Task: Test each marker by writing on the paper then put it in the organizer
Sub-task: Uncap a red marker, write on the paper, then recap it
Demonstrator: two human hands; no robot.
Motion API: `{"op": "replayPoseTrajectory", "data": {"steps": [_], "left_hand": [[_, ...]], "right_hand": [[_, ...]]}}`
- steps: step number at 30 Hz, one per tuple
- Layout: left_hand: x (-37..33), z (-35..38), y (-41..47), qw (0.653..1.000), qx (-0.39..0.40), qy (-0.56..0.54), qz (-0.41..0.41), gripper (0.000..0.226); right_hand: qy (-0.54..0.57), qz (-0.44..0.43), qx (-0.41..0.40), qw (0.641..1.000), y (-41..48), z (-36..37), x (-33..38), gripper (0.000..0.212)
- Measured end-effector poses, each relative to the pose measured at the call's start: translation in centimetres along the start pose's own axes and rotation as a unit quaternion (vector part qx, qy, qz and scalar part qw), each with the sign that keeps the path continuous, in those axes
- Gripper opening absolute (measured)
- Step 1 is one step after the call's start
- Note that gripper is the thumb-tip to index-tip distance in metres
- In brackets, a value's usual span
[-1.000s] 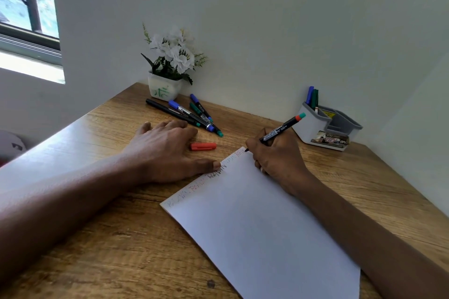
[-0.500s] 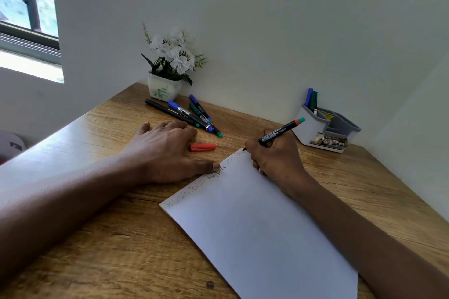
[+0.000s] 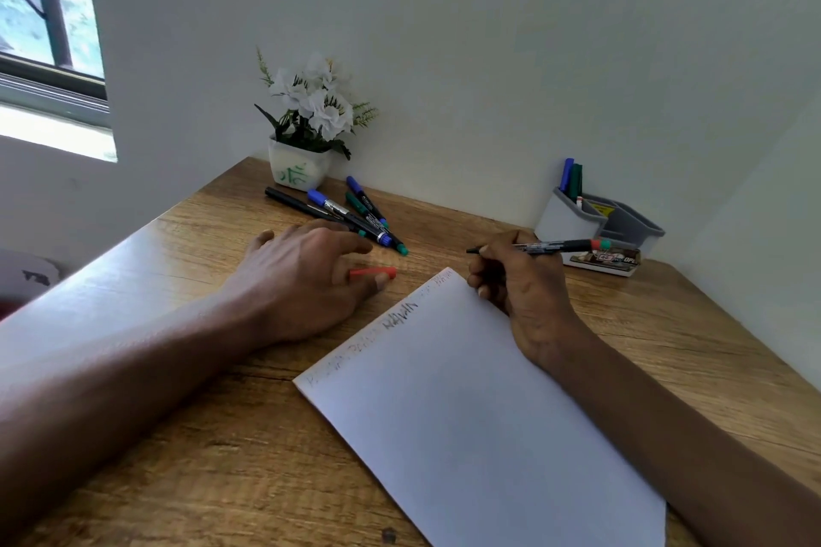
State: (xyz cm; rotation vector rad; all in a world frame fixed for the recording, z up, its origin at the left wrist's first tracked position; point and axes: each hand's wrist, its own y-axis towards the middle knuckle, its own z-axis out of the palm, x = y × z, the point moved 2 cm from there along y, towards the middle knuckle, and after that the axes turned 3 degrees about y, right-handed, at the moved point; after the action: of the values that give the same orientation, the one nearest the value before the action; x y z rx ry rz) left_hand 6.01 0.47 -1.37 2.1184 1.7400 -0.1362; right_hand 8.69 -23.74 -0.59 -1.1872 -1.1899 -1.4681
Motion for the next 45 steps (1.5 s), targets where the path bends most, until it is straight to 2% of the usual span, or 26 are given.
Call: {"op": "replayPoseTrajectory", "data": {"steps": [3,7,11,15,19,24,30,32,37,41,45], "left_hand": [[-0.1,-0.3,0.1,0.999,-0.045,0.001,0.021,0.047],[-0.4,-0.3,0.0,0.998,-0.064,0.005,0.025,0.030],[0.0,-0.6,0.0,0.974,-0.141,-0.174,0.025,0.010],[-0.3,-0.6,-0.1,0.943,-0.124,-0.298,0.078,0.012],[-0.8,-0.5,-0.3,0.934,-0.125,-0.306,0.134,0.013],[-0.5,-0.6,-0.3,0.921,-0.124,-0.348,0.128,0.011],[-1.0,-0.8,-0.8,0.922,-0.101,-0.342,0.150,0.014],[-1.0,-1.0,-0.9,0.912,-0.084,-0.371,0.154,0.017],[-1.9,-0.7,-1.3,0.884,-0.013,-0.436,0.170,0.022],[-1.6,-0.7,-1.3,0.881,-0.003,-0.449,0.150,0.027],[-1.4,-0.6,-1.1,0.880,0.001,-0.457,0.132,0.027]], "right_hand": [[0.013,-0.021,0.048,0.999,-0.5,0.4,0.3,0.021],[0.052,-0.033,0.140,0.988,-1.1,0.7,1.6,0.038],[0.104,0.004,0.191,0.976,-1.9,1.2,2.0,0.022],[0.114,0.025,0.217,0.969,-2.5,1.3,1.5,0.017],[0.116,0.025,0.225,0.967,-2.7,1.3,1.3,0.016],[0.127,0.009,0.218,0.968,-2.5,0.9,1.5,0.018],[0.109,0.026,0.267,0.957,-2.7,1.0,1.4,0.012],[0.102,0.013,0.271,0.957,-2.7,1.1,1.7,0.009],[0.090,-0.006,0.264,0.960,-3.0,1.6,1.7,0.020],[0.074,0.015,0.266,0.961,-3.3,2.0,1.8,0.021],[0.051,-0.005,0.273,0.961,-3.5,2.0,1.9,0.017]]}}
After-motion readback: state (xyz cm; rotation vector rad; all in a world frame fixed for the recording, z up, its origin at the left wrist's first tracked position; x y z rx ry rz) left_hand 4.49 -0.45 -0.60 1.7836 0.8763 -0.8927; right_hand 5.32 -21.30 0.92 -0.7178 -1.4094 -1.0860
